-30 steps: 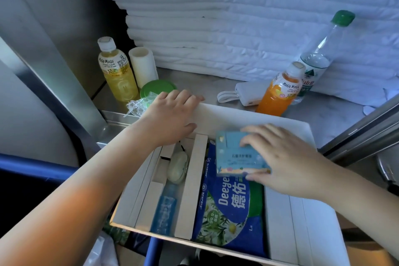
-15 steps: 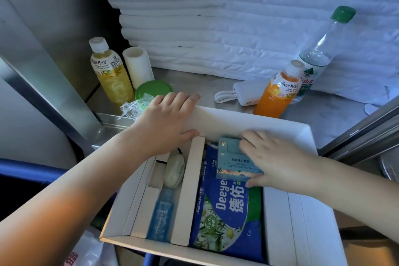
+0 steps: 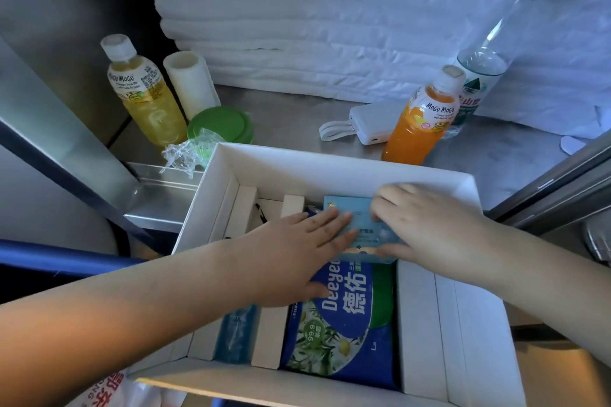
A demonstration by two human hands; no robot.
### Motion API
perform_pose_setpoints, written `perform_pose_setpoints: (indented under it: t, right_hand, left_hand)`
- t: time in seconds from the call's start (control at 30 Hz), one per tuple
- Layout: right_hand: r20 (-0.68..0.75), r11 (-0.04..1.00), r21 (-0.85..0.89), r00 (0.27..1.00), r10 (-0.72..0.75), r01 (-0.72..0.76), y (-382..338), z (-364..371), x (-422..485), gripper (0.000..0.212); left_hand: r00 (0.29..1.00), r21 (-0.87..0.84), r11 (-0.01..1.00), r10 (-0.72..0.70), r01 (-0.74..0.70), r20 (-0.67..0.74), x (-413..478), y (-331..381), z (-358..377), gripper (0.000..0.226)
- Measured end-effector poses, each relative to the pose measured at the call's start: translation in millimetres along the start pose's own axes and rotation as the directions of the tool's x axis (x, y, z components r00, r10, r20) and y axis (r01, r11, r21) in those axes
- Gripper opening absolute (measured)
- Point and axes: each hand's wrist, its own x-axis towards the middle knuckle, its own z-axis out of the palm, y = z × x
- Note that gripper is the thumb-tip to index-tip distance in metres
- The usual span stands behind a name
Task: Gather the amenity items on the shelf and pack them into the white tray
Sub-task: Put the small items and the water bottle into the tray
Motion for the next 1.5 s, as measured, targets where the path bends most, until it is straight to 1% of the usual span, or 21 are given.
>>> perform_pose_setpoints:
  t: [0.1,0.2,0.37,0.43,0.5,0.53,0.6,0.67,0.7,0.77,0.83,0.9,1.0,1.07,1.13,1.2,1.27,1.33,1.4,1.43,1.5]
  right_hand:
    - [0.005,1.0,-0.008,1.0,0.002,-0.002,-1,-1,5,0.04]
    - [0.01,1.0,-0.007,1.0,-0.004,0.004,-2,-1,9,0.04]
    - [0.007,0.999,-0.033,1.0,0.001,-0.001,-3,-2,6,0.042]
    - [-0.031,0.999,-0.036,0.999,-0.013,0.011,-2,-5,-1,0.042]
    - [-0.183,0.999,-0.022,0.982,-0.04,0.036,1,-13,-10,0.041]
    - [-0.28,0.999,-0.014,0.959,-0.05,0.049,3,-16,-15,0.038]
    - [-0.476,0.997,0.017,0.877,-0.061,0.079,11,-18,-22,0.032]
    - [-0.548,0.996,-0.001,0.834,-0.072,0.085,19,-16,-23,0.034]
    - [-0.546,0.997,-0.001,0.835,-0.065,0.077,22,-15,-21,0.038]
    - [-0.485,0.997,0.039,0.874,-0.033,0.06,23,-14,-16,0.047]
    - [-0.377,0.996,0.081,0.926,0.0,0.033,23,-12,-12,0.058]
    - [-0.311,0.997,0.075,0.95,0.025,-0.001,23,-7,-8,0.063]
    - [-0.304,0.996,0.089,0.952,0.027,0.0,26,-3,-5,0.062]
    - [-0.301,0.988,0.153,0.953,0.025,0.022,27,-7,-4,0.06]
    - [-0.351,0.97,0.239,0.936,0.036,0.053,26,-15,-2,0.054]
    - [-0.509,0.963,0.257,0.858,0.07,0.074,26,-27,0,0.042]
    - [-0.713,0.978,0.201,0.692,0.111,0.05,31,-41,4,0.03]
    - [-0.837,0.976,0.22,0.512,0.196,-0.014,40,-57,12,0.027]
    - [-0.863,0.94,0.319,0.374,0.341,-0.121,56,-74,25,0.034]
    - [-0.841,0.903,0.393,0.329,0.43,-0.176,64,-81,32,0.04]
    - [-0.748,0.799,0.554,0.281,0.601,-0.232,81,-91,46,0.051]
  left_hand:
    - [0.999,0.025,1.0,-0.012,0.011,0.047,3,-4,4,0.088]
    - [0.99,0.029,0.999,-0.025,0.021,0.141,5,-10,2,0.091]
    - [0.989,0.058,0.998,-0.048,0.04,0.14,3,-6,-5,0.09]
    - [0.996,0.111,0.993,-0.051,0.044,0.067,-2,-5,-15,0.085]
    - [0.993,0.15,0.987,-0.036,0.053,-0.114,-11,-7,-29,0.08]
    - [0.975,0.199,0.978,-0.019,0.064,-0.221,-16,-10,-36,0.076]
    - [0.92,0.246,0.959,-0.031,0.137,-0.391,-25,-15,-50,0.07]
    - [0.9,0.226,0.951,-0.099,0.211,-0.425,-28,-24,-58,0.069]
    - [0.903,0.213,0.945,-0.146,0.248,-0.405,-28,-29,-59,0.069]
    - [0.908,0.175,0.936,-0.229,0.304,-0.351,-25,-38,-53,0.071]
    - [0.908,0.152,0.933,-0.265,0.326,-0.324,-21,-43,-47,0.073]
    - [0.908,0.145,0.932,-0.274,0.332,-0.317,-19,-44,-44,0.074]
    - [0.909,0.104,0.94,-0.281,0.326,-0.308,-17,-48,-43,0.075]
    - [0.911,0.067,0.944,-0.291,0.323,-0.291,-18,-49,-42,0.076]
    - [0.913,0.06,0.947,-0.287,0.316,-0.291,-18,-49,-42,0.075]
    - [0.915,0.045,0.949,-0.287,0.311,-0.285,-19,-49,-44,0.074]
    - [0.914,0.011,0.952,-0.29,0.305,-0.282,-19,-48,-46,0.074]
    - [0.911,-0.027,0.956,-0.288,0.294,-0.295,-19,-50,-46,0.072]
    - [0.906,-0.071,0.958,-0.286,0.278,-0.311,-18,-51,-45,0.07]
    - [0.904,-0.1,0.958,-0.286,0.268,-0.317,-18,-51,-45,0.07]
    - [0.901,-0.151,0.959,-0.28,0.242,-0.333,-18,-52,-46,0.068]
